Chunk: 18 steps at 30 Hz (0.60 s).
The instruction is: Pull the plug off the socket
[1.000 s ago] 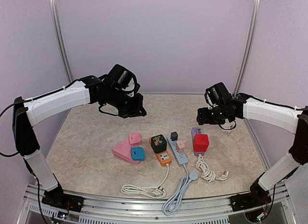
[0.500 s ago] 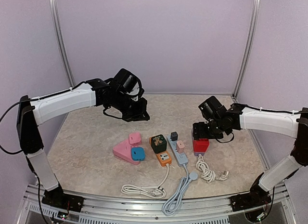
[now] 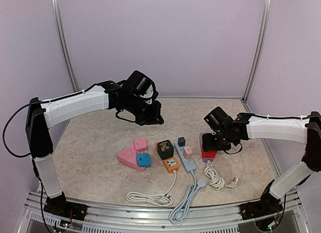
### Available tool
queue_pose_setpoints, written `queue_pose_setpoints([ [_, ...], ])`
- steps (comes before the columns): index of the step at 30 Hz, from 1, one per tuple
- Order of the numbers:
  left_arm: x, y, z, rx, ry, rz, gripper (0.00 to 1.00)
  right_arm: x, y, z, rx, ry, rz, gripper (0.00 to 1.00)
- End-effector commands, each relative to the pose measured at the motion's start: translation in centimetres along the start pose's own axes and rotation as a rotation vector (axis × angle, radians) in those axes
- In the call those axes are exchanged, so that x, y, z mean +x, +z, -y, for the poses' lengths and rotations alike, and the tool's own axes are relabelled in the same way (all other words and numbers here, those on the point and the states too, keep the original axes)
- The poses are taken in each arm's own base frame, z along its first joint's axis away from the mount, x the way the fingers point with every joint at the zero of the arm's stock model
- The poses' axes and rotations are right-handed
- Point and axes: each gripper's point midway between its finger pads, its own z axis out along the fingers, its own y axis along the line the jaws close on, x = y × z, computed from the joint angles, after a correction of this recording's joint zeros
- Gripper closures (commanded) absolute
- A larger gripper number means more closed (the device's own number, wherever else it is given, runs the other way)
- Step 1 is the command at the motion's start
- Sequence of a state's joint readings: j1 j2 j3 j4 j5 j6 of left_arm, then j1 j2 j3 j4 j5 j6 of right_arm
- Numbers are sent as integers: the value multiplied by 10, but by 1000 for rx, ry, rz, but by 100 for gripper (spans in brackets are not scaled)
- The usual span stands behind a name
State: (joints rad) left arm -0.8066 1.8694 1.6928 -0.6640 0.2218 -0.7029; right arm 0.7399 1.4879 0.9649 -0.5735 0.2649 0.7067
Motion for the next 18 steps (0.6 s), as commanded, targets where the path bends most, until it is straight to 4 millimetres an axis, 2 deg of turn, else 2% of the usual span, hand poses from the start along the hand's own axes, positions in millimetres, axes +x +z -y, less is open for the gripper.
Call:
queue_pose_setpoints([
  [1, 1, 16, 16, 32, 37, -20, 100, 15, 8, 5, 27, -22, -32, 33],
  [3, 0, 22, 23, 41, 45, -22, 100, 16, 9, 6, 31, -29, -33, 37],
  [10, 6, 49, 45, 85, 64, -56, 100, 29, 7, 8, 21, -48, -56, 60],
  [14, 12, 69, 59, 111, 85, -78, 100, 41, 0, 4, -16, -68, -71, 65],
  [18, 20, 97, 68, 135, 97, -105, 100, 61, -11, -4, -51, -104, -93, 67],
])
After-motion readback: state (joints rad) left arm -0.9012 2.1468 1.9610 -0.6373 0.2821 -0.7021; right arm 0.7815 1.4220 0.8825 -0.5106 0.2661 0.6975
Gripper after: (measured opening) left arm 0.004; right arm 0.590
